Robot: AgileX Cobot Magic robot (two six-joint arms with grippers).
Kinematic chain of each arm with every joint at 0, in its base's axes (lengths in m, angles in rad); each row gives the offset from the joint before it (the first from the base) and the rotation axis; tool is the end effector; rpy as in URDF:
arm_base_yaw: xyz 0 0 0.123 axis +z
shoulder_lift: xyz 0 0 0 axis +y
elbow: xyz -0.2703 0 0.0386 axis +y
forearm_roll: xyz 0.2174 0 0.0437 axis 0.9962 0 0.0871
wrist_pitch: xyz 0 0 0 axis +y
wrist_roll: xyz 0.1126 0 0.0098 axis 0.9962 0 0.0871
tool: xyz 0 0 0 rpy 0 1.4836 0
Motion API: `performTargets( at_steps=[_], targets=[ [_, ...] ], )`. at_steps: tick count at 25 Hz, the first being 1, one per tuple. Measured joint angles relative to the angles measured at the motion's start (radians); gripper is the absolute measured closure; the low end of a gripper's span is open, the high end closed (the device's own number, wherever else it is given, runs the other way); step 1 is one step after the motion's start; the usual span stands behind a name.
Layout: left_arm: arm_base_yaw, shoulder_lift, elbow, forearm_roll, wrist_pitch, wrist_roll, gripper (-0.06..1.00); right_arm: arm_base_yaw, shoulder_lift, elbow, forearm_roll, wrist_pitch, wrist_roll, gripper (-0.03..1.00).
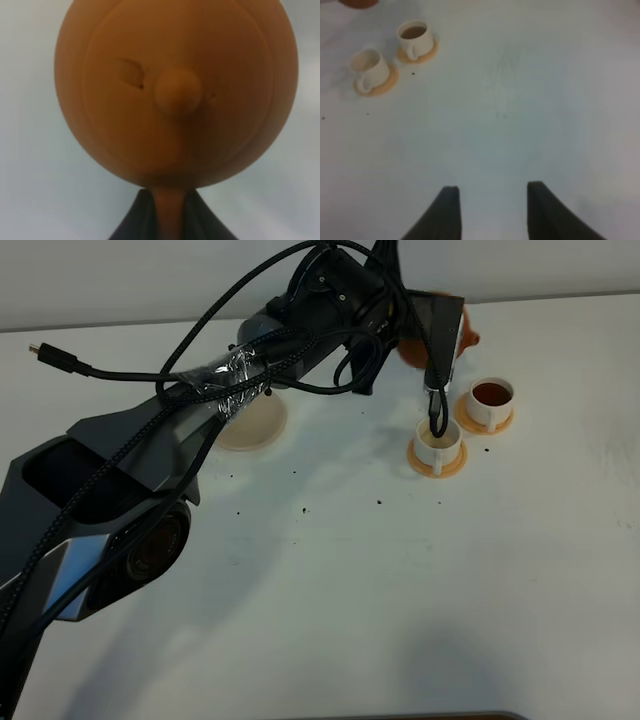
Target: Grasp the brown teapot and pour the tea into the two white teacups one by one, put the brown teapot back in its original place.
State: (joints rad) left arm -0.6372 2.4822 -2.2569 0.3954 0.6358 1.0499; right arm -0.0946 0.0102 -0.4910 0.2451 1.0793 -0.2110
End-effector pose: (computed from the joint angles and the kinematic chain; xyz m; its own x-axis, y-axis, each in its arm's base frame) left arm 0.4498 -0.3008 0.1782 0.3288 0.9444 0.0056 0.6158 -0.2189 0.7569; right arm 0.0019 0.0241 0.2508 -0.4651 -0.0475 -0.8840 -0.1388 0.9901 0.0199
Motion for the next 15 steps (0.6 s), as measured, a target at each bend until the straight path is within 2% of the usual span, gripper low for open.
performTargets(
  at_steps=[5,10,15],
  targets=[
    [0.008,0.000,0.000,-0.050,0.103,-0.054,0.84,0.000,0.000,0.000,0.000,0.000,0.000,0.66],
    [0.023,0.000,0.000,-0.168,0.205,-0.093,0.84,0.000,0.000,0.000,0.000,0.000,0.000,0.66],
    [0.053,0.000,0.000,-0.195,0.265,-0.186,0.84,0.000,0.000,0.000,0.000,0.000,0.000,0.66]
  ],
)
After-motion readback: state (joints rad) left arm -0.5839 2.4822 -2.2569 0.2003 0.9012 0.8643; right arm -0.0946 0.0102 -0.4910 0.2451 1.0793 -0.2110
